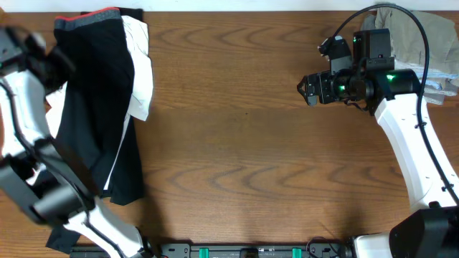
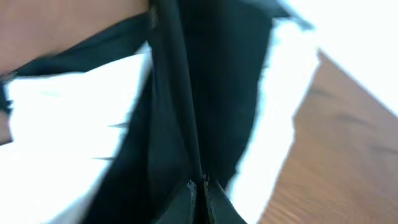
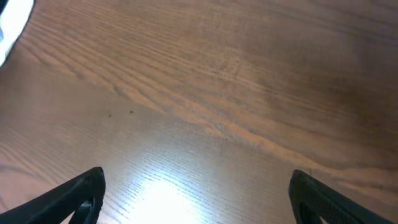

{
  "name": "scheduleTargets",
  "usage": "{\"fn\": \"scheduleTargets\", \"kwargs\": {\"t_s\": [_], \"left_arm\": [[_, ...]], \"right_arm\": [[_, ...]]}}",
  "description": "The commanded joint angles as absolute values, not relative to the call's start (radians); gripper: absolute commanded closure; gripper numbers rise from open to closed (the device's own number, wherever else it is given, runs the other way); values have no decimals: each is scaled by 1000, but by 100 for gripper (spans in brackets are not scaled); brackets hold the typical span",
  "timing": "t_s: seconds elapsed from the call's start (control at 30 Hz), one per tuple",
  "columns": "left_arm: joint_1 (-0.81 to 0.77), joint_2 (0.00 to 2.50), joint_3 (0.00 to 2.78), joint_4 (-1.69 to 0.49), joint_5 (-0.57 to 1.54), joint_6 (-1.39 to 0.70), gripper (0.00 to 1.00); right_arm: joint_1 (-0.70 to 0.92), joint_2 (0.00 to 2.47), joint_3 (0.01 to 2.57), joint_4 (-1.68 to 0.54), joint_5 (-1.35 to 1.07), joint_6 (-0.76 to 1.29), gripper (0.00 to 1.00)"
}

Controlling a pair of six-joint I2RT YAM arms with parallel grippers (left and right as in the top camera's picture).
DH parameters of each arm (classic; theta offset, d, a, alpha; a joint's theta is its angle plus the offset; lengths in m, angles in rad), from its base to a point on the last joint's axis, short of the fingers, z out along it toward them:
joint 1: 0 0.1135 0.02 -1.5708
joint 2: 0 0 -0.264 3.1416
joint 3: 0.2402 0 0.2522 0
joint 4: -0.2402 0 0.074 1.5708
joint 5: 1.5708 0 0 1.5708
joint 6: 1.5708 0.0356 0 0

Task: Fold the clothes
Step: 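Grasp the black pants' red-trimmed waistband with the left gripper, then drag the black pants rightward off the white garment to table center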

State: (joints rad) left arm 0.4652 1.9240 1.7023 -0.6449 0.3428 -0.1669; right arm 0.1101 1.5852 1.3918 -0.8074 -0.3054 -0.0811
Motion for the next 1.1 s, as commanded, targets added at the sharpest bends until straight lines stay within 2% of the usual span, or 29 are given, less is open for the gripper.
{"fn": "scheduleTargets", "kwargs": {"t_s": [0.0,0.17,0.63,0.87,1.07], "left_arm": [[356,1834,1713,-669,384,-182,94],[152,1790,1713,-675,385,-181,94],[-341,1863,1712,-614,347,-182,94],[-527,2000,1712,-477,347,-205,94],[-611,2080,1712,-319,347,-250,94]], "right_arm": [[132,1584,1410,-799,-303,-83,9],[132,1584,1410,-788,-303,-83,14],[-6,1584,1410,-748,-266,59,13],[-85,1584,1410,-753,-274,59,12],[-146,1582,1410,-756,-281,60,12]]}}
